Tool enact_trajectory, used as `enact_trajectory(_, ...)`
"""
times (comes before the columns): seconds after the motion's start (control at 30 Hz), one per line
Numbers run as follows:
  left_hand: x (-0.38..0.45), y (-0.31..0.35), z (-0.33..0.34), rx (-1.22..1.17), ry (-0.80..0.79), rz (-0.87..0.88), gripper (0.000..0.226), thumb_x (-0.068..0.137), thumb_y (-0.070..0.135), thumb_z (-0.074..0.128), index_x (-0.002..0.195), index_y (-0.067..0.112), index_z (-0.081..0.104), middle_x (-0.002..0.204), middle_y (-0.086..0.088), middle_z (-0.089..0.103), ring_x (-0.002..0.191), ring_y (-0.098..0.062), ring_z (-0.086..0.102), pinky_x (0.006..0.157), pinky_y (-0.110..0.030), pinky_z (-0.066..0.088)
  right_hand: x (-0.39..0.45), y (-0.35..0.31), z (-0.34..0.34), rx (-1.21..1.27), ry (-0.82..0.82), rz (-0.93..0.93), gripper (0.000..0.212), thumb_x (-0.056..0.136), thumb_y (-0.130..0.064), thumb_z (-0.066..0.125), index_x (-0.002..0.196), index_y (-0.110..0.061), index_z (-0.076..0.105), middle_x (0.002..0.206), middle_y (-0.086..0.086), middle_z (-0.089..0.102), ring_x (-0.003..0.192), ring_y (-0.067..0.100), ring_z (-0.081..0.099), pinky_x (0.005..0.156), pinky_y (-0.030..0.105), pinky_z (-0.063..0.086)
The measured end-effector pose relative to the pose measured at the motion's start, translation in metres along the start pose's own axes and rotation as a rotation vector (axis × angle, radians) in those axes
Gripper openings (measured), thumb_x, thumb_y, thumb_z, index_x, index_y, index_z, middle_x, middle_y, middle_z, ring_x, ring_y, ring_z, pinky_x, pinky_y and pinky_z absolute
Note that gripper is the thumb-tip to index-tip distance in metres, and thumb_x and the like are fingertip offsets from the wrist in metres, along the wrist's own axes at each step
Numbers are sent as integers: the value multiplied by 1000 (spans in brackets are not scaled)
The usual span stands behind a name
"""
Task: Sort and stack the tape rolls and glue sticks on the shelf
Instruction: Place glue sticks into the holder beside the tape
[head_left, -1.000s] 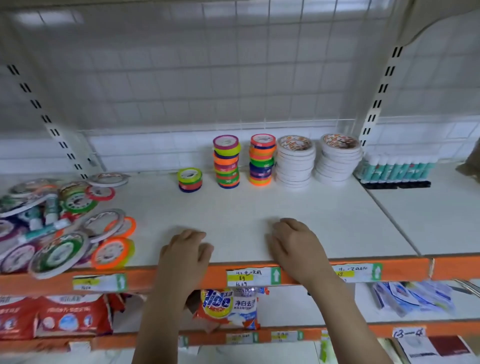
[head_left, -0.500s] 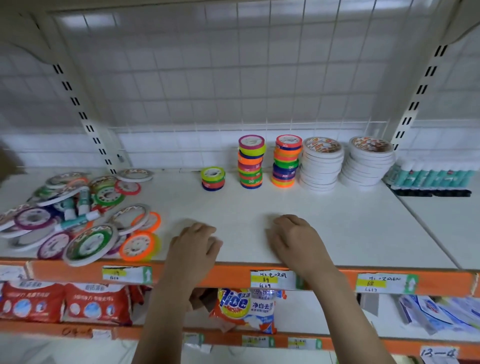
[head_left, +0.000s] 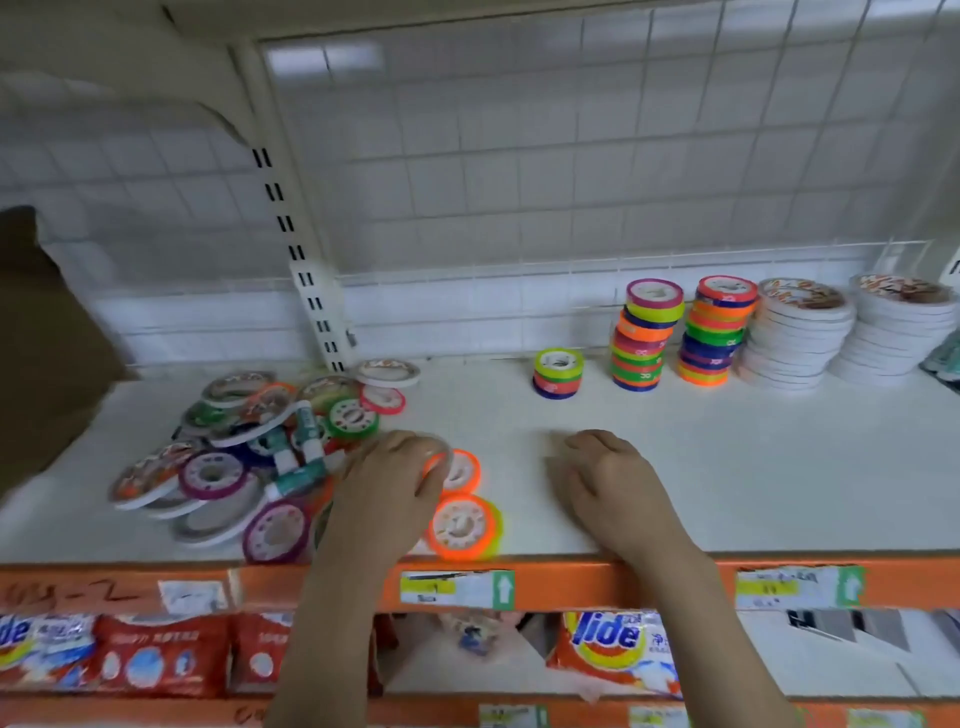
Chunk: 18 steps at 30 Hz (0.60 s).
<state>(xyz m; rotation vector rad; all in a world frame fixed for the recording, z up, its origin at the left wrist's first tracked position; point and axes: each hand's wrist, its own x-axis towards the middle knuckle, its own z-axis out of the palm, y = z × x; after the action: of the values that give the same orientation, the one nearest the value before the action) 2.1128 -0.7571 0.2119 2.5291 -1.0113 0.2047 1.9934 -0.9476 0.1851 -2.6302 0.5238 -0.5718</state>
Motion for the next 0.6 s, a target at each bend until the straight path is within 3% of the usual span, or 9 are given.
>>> enact_trajectory(0.13,-2,-53,-23,34,-31,-90,33,94,32,50,122,17,57,123,-2,56,111,-24,53,93,-40,44,11,-44,32,-52,-76,-27,55,80,-37,29,105,-6,66,110,10,65,103,31,58,87,35,48)
enact_trajectory(0.23,-6,-83,-34,-15,-11,-118,34,92,31,52,124,19,56,125,-1,55,111,-22,54,92,-41,45,15,-69,46,-66,-77,-27,45,79,-30,34,92,-3,68,95,13,68,90,35,63,75,42,54)
enact_trajectory(0.33,-9,-104,-38,-27,-14,-168,37,92,31,54,125,17,55,129,-2,53,116,-22,50,95,-40,43,21,-83,53,-66,-77,-52,52,84,-38,29,99,-6,67,101,13,67,96,34,60,81,41,52)
enact_trajectory(0.47,-14,-123,-38,-2,-36,-219,40,88,32,60,125,16,55,127,-3,53,113,-24,52,96,-41,42,23,-98,55,-28,-47,-18,33,82,-24,48,97,-2,66,98,16,66,89,38,62,77,43,54)
enact_trajectory(0.6,-15,-128,-34,16,-49,-229,39,89,34,58,124,17,55,126,-1,50,112,-23,52,96,-40,41,27,-107,58,-18,-14,-92,35,83,-25,46,100,-3,67,98,16,67,87,37,63,77,41,54)
